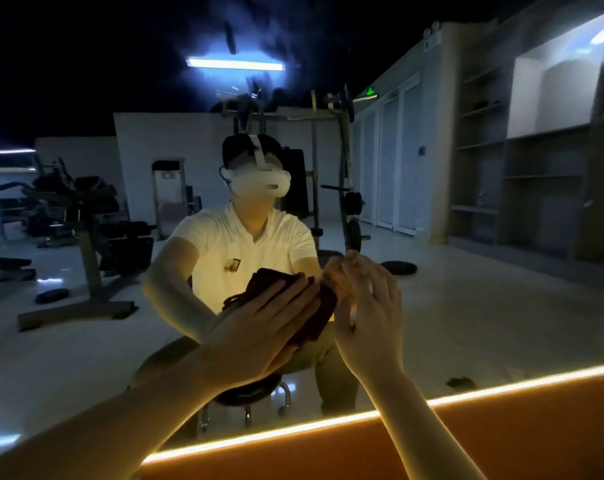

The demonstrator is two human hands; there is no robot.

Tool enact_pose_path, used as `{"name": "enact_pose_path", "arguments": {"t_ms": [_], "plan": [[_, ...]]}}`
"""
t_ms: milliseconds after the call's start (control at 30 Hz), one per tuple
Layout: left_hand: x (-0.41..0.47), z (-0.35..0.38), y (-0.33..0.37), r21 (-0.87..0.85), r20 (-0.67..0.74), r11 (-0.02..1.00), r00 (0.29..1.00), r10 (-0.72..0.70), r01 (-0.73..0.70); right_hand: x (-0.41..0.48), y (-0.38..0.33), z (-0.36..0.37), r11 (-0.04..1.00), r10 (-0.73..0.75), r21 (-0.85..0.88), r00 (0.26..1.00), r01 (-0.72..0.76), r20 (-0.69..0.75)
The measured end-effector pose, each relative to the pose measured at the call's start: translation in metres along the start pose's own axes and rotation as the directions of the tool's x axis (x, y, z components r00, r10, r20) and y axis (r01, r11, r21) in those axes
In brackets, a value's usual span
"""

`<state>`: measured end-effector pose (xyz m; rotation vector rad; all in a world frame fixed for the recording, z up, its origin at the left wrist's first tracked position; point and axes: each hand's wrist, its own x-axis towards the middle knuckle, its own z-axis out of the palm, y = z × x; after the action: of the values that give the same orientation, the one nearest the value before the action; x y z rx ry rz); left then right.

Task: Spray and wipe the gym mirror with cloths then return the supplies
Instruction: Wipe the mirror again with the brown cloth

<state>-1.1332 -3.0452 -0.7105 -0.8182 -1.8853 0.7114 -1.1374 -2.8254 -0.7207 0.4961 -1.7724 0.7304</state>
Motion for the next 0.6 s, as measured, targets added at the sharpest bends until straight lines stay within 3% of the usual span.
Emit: {"name": "enact_pose_path", "arguments": {"t_ms": [100,200,300,367,433,500,600], "plan": [[0.012,-0.012,-0.034,0.081,-0.019,0.997,1.000,0.021,-0.019,0.018,-0.005,0.001,0.998,-0.065,0.012,0.998,0.065,-0.010],[0.059,-0.048,-0.102,0.161,-0.140,0.975,0.981,-0.134,0.156,0.057,-0.012,0.002,0.993,-0.116,-0.003,0.992,0.116,-0.051],[0.111,-0.088,-0.171,0.115,-0.319,0.878,0.854,-0.410,0.465,0.098,-0.021,-0.003,0.991,-0.137,-0.010,0.988,0.136,-0.073],[0.132,-0.105,-0.189,0.044,-0.354,0.821,0.777,-0.520,0.569,0.119,-0.028,-0.009,0.987,-0.160,-0.023,0.983,0.159,-0.090],[0.130,-0.099,-0.176,0.067,-0.340,0.857,0.820,-0.462,0.510,0.138,-0.036,-0.015,0.982,-0.188,-0.031,0.975,0.185,-0.117],[0.098,-0.076,-0.146,0.125,-0.257,0.949,0.933,-0.250,0.289,0.156,-0.041,-0.023,0.974,-0.224,-0.061,0.967,0.218,-0.125],[0.044,-0.055,-0.131,0.188,0.017,0.982,1.000,-0.006,0.003,0.184,-0.044,-0.035,0.962,-0.245,-0.149,0.964,0.228,-0.106]]}}
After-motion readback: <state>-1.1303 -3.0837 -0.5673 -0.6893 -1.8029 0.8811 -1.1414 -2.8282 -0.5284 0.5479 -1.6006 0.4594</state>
